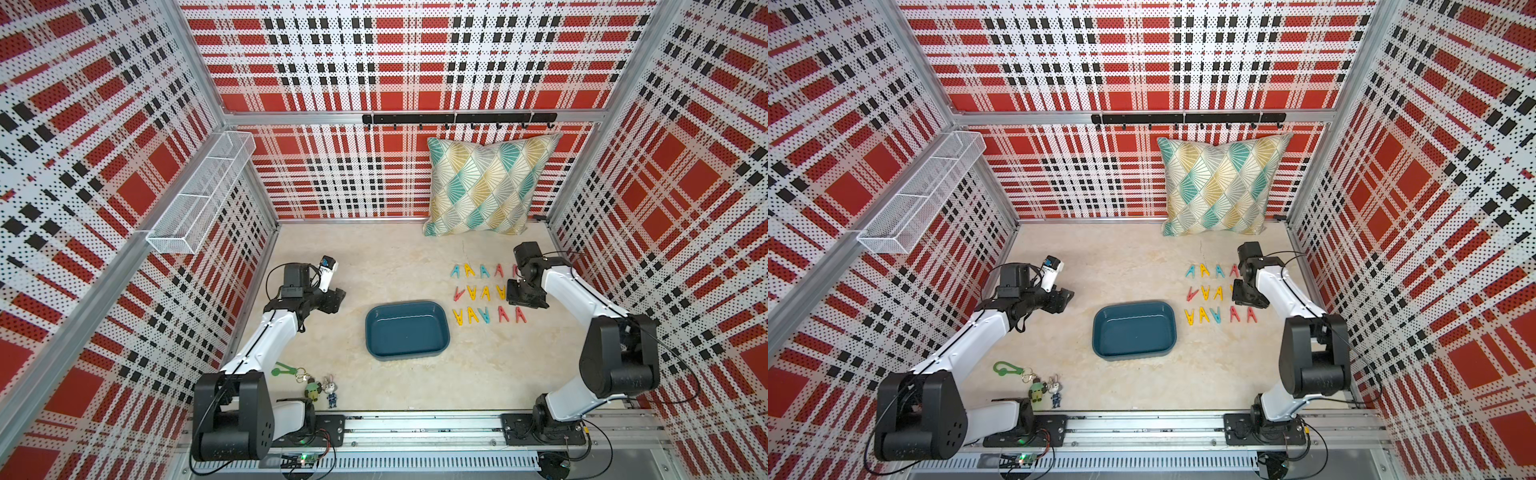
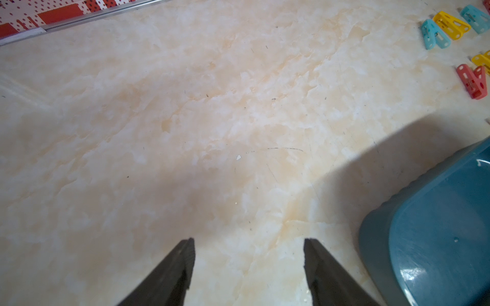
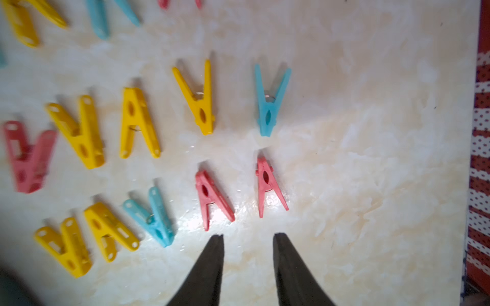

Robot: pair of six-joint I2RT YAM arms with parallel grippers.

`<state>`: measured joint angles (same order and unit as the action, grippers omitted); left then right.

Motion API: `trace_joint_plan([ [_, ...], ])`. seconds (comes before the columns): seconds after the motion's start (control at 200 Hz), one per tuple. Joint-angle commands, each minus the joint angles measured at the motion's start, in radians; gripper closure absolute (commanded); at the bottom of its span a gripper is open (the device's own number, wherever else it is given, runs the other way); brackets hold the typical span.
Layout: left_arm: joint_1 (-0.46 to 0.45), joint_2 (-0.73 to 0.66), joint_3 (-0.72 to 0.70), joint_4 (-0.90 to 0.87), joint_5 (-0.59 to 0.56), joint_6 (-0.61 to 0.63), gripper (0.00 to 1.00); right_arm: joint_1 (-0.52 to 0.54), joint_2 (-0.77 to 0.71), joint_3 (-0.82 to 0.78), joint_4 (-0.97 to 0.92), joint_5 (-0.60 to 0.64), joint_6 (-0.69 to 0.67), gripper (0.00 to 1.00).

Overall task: Take the clothespins out of the storage box
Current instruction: Place the clothespin at the center of the board.

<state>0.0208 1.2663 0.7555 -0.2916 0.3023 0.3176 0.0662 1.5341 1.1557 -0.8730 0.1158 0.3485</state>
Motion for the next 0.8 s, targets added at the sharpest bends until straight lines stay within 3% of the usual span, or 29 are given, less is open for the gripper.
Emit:
trace_joint_plan([
  [0.0, 0.005, -0.03, 0.001, 0.026, -0.026, -0.012, 0.29, -0.008, -0.096, -0.041, 0.145, -0.12, -0.027, 0.56],
  [0.155, 0.007, -0.032, -0.009, 0.064, -0.07, -0.026, 0.28, -0.008, -0.216, -0.153, 0.4, -0.238, -0.047, 0.43],
  [0.291, 0.007, -0.031, -0.021, 0.145, -0.121, -0.055, 0.25, -0.008, -0.273, -0.244, 0.617, -0.263, -0.063, 0.3],
  [0.381, 0.013, -0.053, -0.082, 0.292, -0.158, -0.091, 0.18, -0.008, -0.289, -0.289, 0.732, -0.268, -0.063, 0.25],
  [0.436, 0.017, -0.079, -0.145, 0.409, -0.172, -0.112, 0.01, -0.008, -0.29, -0.305, 0.779, -0.27, -0.063, 0.19],
  [0.476, 0.018, -0.098, -0.198, 0.509, -0.186, -0.136, 0.01, -0.008, -0.284, -0.308, 0.799, -0.27, -0.067, 0.15],
  [0.496, 0.02, -0.109, -0.225, 0.562, -0.192, -0.147, 0.01, -0.007, -0.281, -0.307, 0.804, -0.268, -0.07, 0.03],
  [0.511, 0.021, -0.117, -0.248, 0.601, -0.196, -0.153, 0.01, -0.008, -0.277, -0.305, 0.808, -0.266, -0.072, 0.0],
  [0.651, 0.021, -0.137, -0.402, 0.884, -0.177, -0.171, 0.01, -0.006, -0.265, -0.303, 0.841, -0.265, -0.095, 0.0],
  [0.797, 0.023, -0.026, -0.459, 1.099, -0.196, -0.22, 0.01, -0.005, -0.311, -0.358, 0.94, -0.273, -0.118, 0.0],
])
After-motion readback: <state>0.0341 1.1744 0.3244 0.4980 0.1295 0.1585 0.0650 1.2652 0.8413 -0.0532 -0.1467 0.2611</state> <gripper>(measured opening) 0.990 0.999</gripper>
